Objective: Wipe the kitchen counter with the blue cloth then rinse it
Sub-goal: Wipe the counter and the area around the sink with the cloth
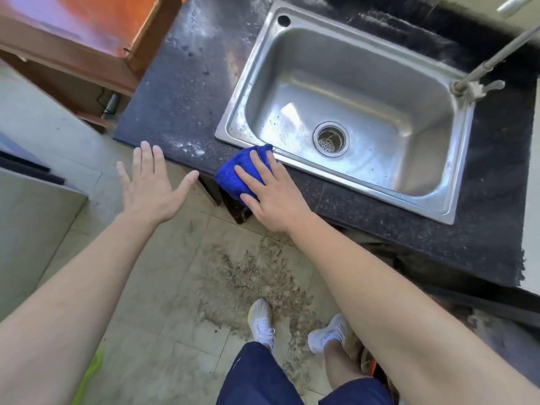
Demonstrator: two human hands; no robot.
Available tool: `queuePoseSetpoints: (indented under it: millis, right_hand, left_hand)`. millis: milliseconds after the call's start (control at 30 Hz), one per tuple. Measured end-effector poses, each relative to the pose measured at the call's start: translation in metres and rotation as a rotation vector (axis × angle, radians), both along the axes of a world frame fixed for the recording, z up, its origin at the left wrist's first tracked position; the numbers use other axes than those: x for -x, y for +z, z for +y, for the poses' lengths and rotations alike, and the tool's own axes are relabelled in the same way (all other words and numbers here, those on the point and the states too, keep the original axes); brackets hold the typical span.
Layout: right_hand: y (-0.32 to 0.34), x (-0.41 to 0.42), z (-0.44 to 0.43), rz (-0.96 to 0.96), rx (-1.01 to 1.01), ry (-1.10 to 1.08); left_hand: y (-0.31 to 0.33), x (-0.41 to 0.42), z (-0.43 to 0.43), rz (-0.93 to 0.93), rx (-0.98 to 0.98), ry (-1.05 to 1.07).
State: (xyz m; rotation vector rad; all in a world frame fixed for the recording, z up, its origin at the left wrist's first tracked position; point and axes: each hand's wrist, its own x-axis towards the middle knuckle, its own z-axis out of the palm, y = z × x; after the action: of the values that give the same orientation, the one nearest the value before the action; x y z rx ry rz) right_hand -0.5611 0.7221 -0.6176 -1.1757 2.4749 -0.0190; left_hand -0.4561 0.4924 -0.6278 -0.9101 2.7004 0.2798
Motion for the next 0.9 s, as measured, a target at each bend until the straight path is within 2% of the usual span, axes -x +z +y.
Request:
queuePoseSetpoints:
  millis: [67, 167, 267, 367, 467, 533, 733, 900]
  right_hand:
    - [0.001, 0.003, 0.012, -0.039, 0.035, 0.01]
    - [-0.002, -0.002, 0.079, -0.034, 0.088, -0.041]
    - [0.0, -0.009, 0.157, -0.027, 0.053, -0.153]
    - [0.006, -0.011, 0.172, -0.021, -0.006, -0.193]
    - [0.003, -0.015, 0.151, 0.002, 0.021, -0.199]
    - [-0.001, -0.01, 0.126, 0.035, 0.072, -0.106]
    - [-0.017, 0.007, -0.016, 0.018, 0.147, 0.117]
    - [-0.023, 0.007, -0.067, 0.011, 0.214, 0.139]
  left_hand:
    - [-0.002, 0.004, 0.005, 0.014, -0.018, 0.042]
    - [-0.006, 0.007, 0.009, 0.018, -0.003, 0.057]
    - [-0.007, 0.002, 0.01, 0.021, 0.014, 0.035]
    - [-0.008, 0.003, 0.015, 0.048, 0.01, 0.057]
    - [-0.009, 0.007, 0.019, 0.059, 0.009, 0.08]
    - [-0.01, 0.006, 0.019, 0.086, 0.01, 0.082]
    - [-0.007, 0.001, 0.01, 0.171, -0.034, 0.108]
    - [0.006, -0.009, -0.019, 0.134, 0.021, 0.008]
